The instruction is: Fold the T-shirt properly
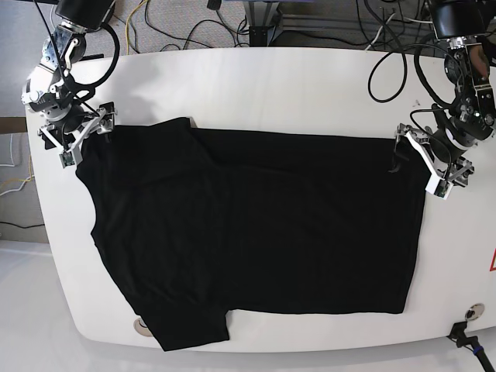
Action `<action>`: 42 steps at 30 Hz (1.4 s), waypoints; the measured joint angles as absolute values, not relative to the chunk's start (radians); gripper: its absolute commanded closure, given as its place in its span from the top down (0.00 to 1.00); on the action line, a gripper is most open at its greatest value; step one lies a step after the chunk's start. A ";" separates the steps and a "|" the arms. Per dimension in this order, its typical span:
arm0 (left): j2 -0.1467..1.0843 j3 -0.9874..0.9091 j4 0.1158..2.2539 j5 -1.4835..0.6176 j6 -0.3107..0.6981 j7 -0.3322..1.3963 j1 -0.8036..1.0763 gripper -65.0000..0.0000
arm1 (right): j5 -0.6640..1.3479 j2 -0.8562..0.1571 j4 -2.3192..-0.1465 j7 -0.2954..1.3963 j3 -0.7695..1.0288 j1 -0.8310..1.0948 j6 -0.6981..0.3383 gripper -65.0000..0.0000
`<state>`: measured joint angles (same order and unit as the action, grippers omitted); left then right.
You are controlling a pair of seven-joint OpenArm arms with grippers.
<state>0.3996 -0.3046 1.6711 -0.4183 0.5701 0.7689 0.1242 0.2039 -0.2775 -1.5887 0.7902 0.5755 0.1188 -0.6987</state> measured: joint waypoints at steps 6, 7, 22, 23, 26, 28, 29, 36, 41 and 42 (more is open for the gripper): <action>0.402 -0.305 1.671 -0.413 0.570 0.769 0.147 0.88 | 0.201 -0.288 -1.447 0.677 0.633 0.111 -0.694 0.85; 0.403 -0.305 1.671 -0.411 0.569 0.769 0.150 0.88 | 0.207 -0.296 -1.425 0.672 0.633 0.111 -0.701 0.85; 0.401 -0.310 1.584 -0.339 0.567 0.754 0.150 0.88 | 0.233 -0.305 -1.288 0.545 0.635 0.081 -0.696 0.11; 0.399 -0.317 1.563 -0.337 0.570 0.734 0.153 0.88 | 0.232 -0.305 -1.288 0.546 0.635 0.081 -0.696 0.05; 0.403 -0.321 1.525 -0.337 0.567 0.708 0.152 0.88 | 0.233 -0.302 -1.288 0.545 0.635 0.081 -0.697 0.00; 0.402 -0.321 1.498 -0.341 0.570 0.706 0.150 0.88 | 0.234 -0.302 -1.288 0.545 0.634 0.081 -0.697 0.02; 0.400 -0.321 1.484 -0.340 0.570 0.706 0.152 0.88 | 0.237 -0.302 -1.288 0.545 0.634 0.081 -0.697 0.03; 0.400 -0.321 1.396 -0.340 0.569 0.702 0.130 0.88 | 0.236 -0.302 -1.288 0.545 0.634 0.082 -0.697 0.03; 0.392 -0.321 1.377 -0.340 0.569 0.691 0.118 0.78 | 0.237 -0.302 -1.288 0.545 0.634 0.084 -0.697 0.02; 0.388 -0.321 1.364 -0.340 0.569 0.680 0.111 0.68 | 0.237 -0.302 -1.288 0.545 0.634 0.084 -0.697 0.02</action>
<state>0.3878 -0.3210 1.3643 -0.3405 0.5694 0.6804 0.1112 0.2367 -0.3016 -1.2881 0.5453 0.6338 0.0837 -0.6968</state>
